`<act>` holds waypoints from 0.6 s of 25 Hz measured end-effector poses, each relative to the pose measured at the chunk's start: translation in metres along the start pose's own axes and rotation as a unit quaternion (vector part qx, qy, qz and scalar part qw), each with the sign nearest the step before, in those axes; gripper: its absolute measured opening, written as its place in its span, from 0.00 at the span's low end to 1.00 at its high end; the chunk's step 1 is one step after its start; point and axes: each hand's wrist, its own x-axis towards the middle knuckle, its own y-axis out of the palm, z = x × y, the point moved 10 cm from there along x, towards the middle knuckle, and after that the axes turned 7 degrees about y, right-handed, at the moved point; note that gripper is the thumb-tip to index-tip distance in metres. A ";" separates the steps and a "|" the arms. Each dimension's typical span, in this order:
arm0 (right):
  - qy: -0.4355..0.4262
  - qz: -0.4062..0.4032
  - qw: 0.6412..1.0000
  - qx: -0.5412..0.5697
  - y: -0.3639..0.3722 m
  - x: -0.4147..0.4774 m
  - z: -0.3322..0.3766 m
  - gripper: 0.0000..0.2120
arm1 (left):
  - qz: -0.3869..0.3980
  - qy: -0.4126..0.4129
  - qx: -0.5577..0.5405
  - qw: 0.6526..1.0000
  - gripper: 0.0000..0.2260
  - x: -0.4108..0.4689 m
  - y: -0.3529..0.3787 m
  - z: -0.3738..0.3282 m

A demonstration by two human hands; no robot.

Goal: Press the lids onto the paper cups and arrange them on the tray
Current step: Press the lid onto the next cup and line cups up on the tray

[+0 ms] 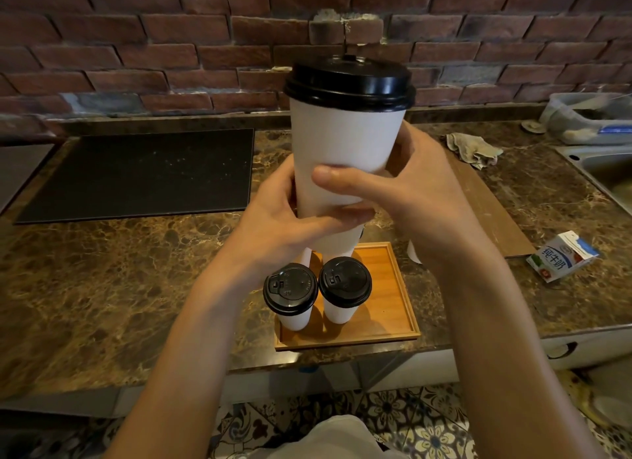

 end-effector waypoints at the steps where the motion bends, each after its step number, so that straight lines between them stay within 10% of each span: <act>1: 0.002 0.018 1.000 0.005 0.001 0.000 -0.001 0.26 | 0.013 -0.006 -0.009 1.000 0.24 -0.001 0.002 0.002; 15: 0.017 -0.008 1.000 -0.010 0.001 0.000 0.000 0.30 | -0.069 0.027 0.014 0.997 0.25 -0.002 0.000 -0.007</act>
